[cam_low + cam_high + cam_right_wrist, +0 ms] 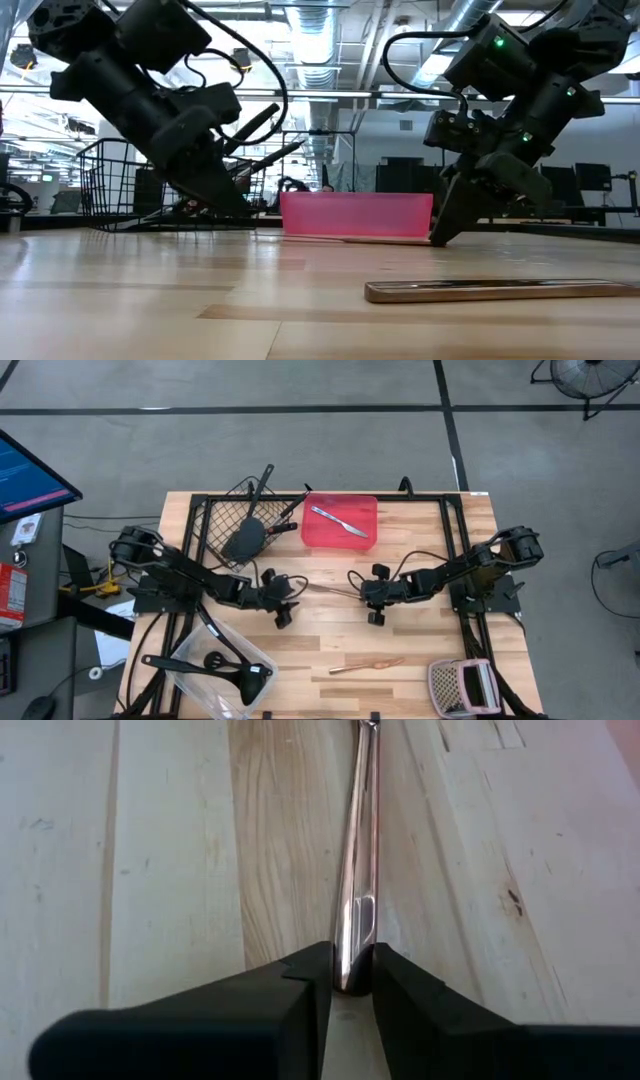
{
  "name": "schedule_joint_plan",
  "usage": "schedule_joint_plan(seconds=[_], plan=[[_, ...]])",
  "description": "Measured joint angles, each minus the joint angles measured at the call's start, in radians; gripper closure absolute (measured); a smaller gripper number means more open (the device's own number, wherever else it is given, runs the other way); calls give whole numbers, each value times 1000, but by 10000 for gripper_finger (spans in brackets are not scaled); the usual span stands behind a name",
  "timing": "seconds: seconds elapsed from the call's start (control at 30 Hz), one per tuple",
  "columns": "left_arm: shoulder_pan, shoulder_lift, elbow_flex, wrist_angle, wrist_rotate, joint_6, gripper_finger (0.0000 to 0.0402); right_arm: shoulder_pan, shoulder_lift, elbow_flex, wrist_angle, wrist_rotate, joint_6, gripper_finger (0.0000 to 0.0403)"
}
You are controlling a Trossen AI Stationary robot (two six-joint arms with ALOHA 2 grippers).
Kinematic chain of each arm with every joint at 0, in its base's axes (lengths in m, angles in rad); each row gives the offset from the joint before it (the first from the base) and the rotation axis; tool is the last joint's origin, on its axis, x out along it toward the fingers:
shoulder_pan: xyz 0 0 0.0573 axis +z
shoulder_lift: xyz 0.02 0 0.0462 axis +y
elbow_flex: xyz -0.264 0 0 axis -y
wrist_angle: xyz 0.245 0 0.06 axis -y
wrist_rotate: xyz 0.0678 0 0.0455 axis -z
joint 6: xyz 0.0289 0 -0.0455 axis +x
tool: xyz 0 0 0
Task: Pick & Place Kitchen Items
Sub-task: Put the gold table knife into the red bin
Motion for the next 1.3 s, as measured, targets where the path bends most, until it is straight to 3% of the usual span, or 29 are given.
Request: schedule_joint_plan(seconds=[0.23,0.37,0.53,0.73,1.07,1.3], plan=[[25,10,0,9,-84,118,139,0,0,0,3,-5,-17,337],[71,10,0,35,-42,218,118,0,0,-1,4,-10,-24,337],[126,10,0,91,97,327,115,0,-1,-1,5,-17,-25,337],[150,27,0,126,126,411,114,0,-1,-1,6,-21,-25,337],[161,185,3,237,160,554,114,0,-1,-2,8,-24,-24,337],[210,212,5,238,232,570,126,0,-1,-2,8,-25,-24,337]])
